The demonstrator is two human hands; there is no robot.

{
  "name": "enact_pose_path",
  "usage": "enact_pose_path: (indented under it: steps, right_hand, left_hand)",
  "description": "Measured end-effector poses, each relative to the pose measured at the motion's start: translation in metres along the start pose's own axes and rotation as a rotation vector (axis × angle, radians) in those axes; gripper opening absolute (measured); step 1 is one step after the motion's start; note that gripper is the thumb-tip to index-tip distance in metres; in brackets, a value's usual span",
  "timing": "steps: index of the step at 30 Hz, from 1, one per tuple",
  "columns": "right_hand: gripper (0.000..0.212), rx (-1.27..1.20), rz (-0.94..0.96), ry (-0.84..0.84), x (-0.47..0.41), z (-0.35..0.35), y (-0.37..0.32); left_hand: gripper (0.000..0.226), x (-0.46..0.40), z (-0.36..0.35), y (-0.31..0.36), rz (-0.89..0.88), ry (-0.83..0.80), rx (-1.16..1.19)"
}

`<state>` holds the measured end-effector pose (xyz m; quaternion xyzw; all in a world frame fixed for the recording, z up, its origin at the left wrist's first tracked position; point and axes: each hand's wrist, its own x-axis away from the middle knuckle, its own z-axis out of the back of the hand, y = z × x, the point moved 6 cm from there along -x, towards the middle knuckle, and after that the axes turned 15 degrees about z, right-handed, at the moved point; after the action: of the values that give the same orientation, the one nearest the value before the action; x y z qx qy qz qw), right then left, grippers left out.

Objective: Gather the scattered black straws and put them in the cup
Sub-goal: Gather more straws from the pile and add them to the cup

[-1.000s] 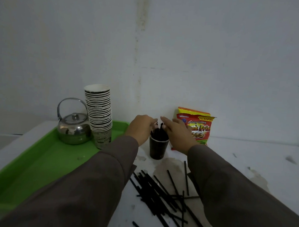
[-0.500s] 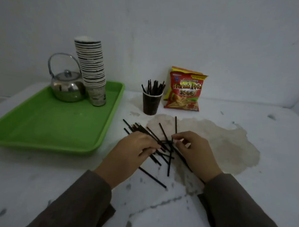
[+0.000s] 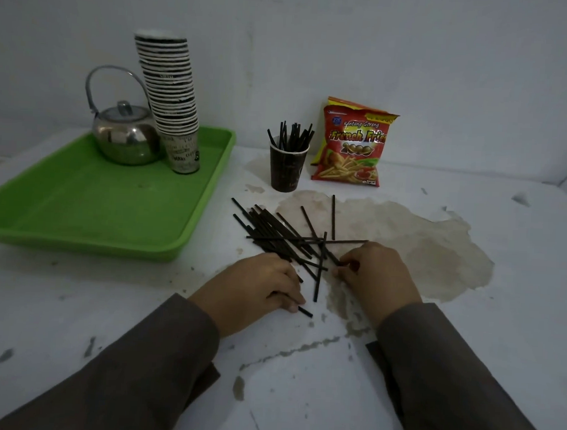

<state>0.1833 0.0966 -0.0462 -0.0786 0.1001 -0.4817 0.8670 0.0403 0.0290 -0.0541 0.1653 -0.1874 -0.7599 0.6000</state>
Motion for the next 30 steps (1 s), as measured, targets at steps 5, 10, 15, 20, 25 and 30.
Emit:
enact_pose_path:
  steps: [5,10,15,20,25,30]
  right_hand:
    - [0.024,0.056,-0.002,-0.034,0.000,0.001,-0.003]
    - [0.021,0.070,-0.054,-0.004,0.000,0.000,-0.006]
    - [0.018,0.029,-0.120,0.008,0.002,-0.003,-0.003]
    - [0.019,-0.021,-0.104,0.027,0.004,-0.001,0.001]
    - [0.017,-0.016,-0.066,0.054,0.005,0.000,-0.002]
    - [0.011,0.044,-0.049,0.102,0.010,0.008,-0.005]
  left_hand:
    - [0.015,0.003,0.000,0.006,-0.012,0.087,-0.042]
    - [0.015,-0.004,0.022,0.018,0.053,0.371,0.051]
    - [0.020,-0.030,0.016,0.026,0.122,0.355,0.000]
    - [0.024,-0.039,0.004,0.020,0.146,0.215,-0.074]
    - [0.028,-0.036,-0.001,0.020,0.115,0.087,-0.131]
    - [0.033,-0.029,-0.001,0.016,0.081,0.089,-0.156]
